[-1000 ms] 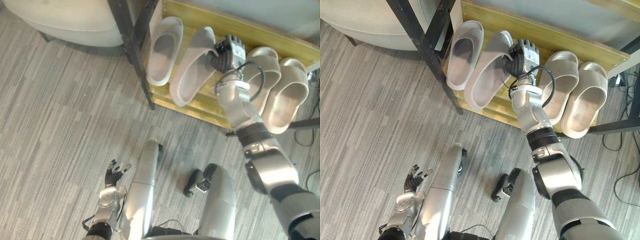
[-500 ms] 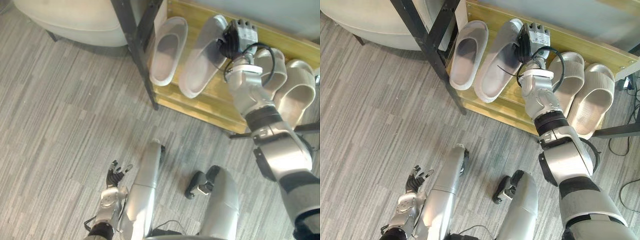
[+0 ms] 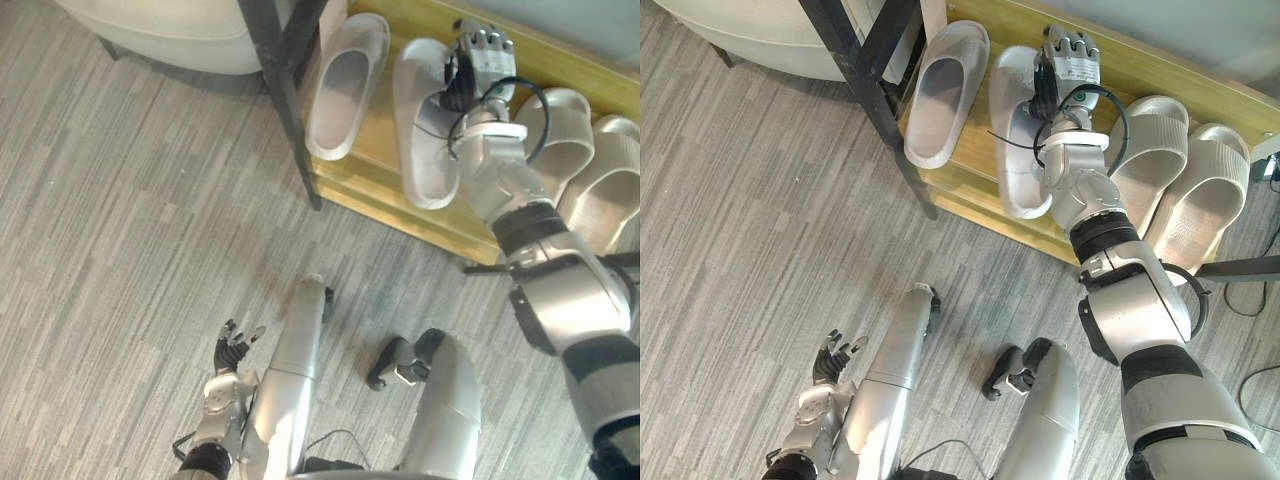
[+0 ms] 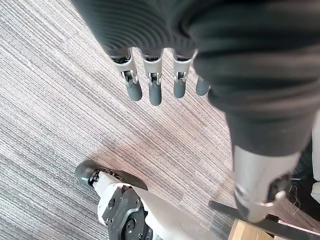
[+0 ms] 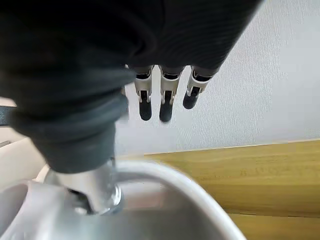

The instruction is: Organize the slippers on the shoe rack

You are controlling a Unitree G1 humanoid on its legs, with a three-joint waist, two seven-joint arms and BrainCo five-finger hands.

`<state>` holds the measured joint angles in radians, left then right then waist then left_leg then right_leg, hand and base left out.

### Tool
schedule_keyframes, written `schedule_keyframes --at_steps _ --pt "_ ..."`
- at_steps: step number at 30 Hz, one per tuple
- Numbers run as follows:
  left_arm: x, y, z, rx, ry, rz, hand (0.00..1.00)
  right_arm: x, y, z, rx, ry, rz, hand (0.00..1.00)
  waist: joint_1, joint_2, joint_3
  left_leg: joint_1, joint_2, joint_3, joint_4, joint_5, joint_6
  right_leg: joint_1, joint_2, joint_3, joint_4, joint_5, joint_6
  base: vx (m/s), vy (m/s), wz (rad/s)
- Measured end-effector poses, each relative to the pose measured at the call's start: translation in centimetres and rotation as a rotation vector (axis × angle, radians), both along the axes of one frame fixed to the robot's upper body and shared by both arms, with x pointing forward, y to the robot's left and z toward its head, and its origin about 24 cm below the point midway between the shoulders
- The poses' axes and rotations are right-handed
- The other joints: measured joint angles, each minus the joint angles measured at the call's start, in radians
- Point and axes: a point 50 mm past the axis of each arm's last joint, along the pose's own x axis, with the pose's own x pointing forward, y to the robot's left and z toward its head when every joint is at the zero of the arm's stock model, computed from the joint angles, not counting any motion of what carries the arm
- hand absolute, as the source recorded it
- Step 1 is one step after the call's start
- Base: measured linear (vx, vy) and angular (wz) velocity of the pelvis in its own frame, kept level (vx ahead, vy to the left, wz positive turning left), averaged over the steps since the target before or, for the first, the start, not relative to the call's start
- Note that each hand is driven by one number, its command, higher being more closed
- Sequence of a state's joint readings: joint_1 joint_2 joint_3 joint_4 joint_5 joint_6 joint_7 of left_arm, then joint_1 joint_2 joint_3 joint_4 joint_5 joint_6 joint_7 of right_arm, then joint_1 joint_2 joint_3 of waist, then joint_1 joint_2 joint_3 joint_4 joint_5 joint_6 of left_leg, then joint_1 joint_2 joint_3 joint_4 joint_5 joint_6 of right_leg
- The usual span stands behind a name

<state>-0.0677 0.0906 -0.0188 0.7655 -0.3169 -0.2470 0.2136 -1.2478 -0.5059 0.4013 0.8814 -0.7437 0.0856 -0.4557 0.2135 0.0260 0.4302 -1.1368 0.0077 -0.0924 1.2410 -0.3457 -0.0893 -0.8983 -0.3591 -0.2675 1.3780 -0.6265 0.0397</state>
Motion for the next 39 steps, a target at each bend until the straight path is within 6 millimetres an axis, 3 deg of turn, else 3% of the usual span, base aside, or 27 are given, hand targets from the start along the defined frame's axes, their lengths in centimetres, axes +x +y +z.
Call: schedule_keyframes --at_steps 14,21,27,30,39 --pt "0.2 0.0 0.1 -0.001 -0.006 0.002 0.00 0.1 0.2 -0.5 0.034 0.022 0.040 0.00 0.000 0.000 0.000 0.003 0.002 0.002 0.001 0.000 0.000 0.000 0.001 0.003 0.002 0.000 0.000 0.00 0.000 0.00" --pt "0.3 0.0 0.2 -0.008 -0.011 0.012 0.00 -0.7 0.5 -3.0 0.128 0.041 0.134 0.00 -0.003 -0.003 0.002 0.007 0.004 0.002 0.001 0.000 0.000 0.003 0.003 0.003 0.000 0.000 0.000 0.00 0.000 0.00" --pt "0.3 0.4 0.2 -0.012 -0.014 0.033 0.00 -2.7 1.2 -3.5 0.357 -0.054 0.269 0.00 -0.012 -0.013 0.008 0.031 0.019 0.008 -0.001 -0.001 0.000 0.023 0.014 0.007 -0.008 0.001 0.001 0.00 0.002 -0.06" --pt "0.2 0.9 0.3 -0.011 -0.016 0.058 0.00 -3.5 2.0 -4.1 0.501 -0.086 0.340 0.00 -0.019 -0.032 0.018 0.042 0.036 0.018 -0.008 -0.001 0.000 0.024 0.025 0.014 -0.016 0.003 0.001 -0.01 -0.008 -0.12" --pt "0.3 1.3 0.4 -0.008 -0.013 0.067 0.00 -3.8 1.8 -6.8 0.947 -0.084 0.395 0.00 -0.029 -0.042 0.023 0.053 0.041 0.024 -0.016 -0.001 0.000 0.029 0.031 0.021 -0.027 0.014 -0.005 0.00 0.000 -0.01"
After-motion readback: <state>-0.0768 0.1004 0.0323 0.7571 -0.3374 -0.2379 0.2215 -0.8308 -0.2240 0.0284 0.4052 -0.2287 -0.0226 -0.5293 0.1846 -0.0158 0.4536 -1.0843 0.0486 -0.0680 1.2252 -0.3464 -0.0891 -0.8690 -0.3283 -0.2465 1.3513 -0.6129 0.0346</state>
